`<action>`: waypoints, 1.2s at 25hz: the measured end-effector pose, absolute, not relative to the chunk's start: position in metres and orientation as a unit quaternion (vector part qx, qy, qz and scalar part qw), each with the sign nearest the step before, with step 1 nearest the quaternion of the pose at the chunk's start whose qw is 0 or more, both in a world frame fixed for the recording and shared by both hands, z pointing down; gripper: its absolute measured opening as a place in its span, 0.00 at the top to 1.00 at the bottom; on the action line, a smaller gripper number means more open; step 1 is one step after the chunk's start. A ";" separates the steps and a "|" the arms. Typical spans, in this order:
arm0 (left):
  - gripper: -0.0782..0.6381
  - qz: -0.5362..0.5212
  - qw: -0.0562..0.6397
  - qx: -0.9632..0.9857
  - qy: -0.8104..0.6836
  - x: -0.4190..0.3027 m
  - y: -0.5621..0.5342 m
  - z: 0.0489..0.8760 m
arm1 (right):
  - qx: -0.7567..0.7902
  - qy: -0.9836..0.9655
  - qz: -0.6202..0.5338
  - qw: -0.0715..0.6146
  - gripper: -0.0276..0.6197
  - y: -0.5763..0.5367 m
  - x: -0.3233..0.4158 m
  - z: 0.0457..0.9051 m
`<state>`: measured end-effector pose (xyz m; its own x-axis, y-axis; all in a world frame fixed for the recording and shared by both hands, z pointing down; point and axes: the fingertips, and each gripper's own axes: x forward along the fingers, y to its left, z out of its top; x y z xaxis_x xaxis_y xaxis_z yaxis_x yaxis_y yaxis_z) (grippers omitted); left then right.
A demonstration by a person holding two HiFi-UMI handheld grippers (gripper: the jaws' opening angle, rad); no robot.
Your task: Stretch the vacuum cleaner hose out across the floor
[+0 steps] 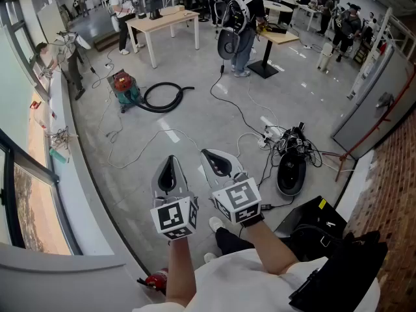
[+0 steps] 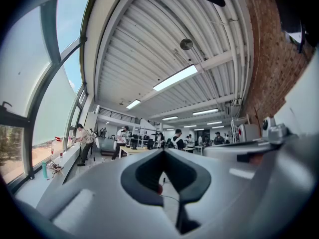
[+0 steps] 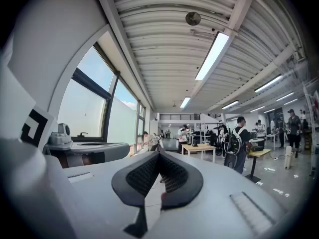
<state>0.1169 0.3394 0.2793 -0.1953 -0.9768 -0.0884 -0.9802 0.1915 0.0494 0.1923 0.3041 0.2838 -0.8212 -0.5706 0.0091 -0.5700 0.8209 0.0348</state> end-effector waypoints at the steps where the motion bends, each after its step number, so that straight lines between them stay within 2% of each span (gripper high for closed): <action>1: 0.89 0.046 0.017 -0.630 0.775 0.110 0.329 0.282 | 0.292 -0.956 -0.016 0.011 0.96 0.294 0.184 0.286; 12: 0.89 0.035 0.046 -0.613 0.788 0.060 0.192 0.261 | 0.269 -0.963 -0.001 -0.024 0.96 0.146 0.131 0.265; 22: 0.89 0.005 0.012 -0.546 0.838 -0.017 0.152 0.290 | 0.192 -0.980 0.044 0.008 0.96 0.090 0.052 0.303; 30: 0.89 0.013 0.003 -0.533 0.846 -0.104 0.100 0.304 | 0.168 -0.985 0.029 0.031 0.96 0.042 -0.039 0.316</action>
<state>-0.1040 0.1003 0.3037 -0.4319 -0.9017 -0.0193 -0.9019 0.4316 0.0198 -0.0387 0.0419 0.3160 -0.9415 -0.3295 0.0707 -0.3331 0.9417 -0.0468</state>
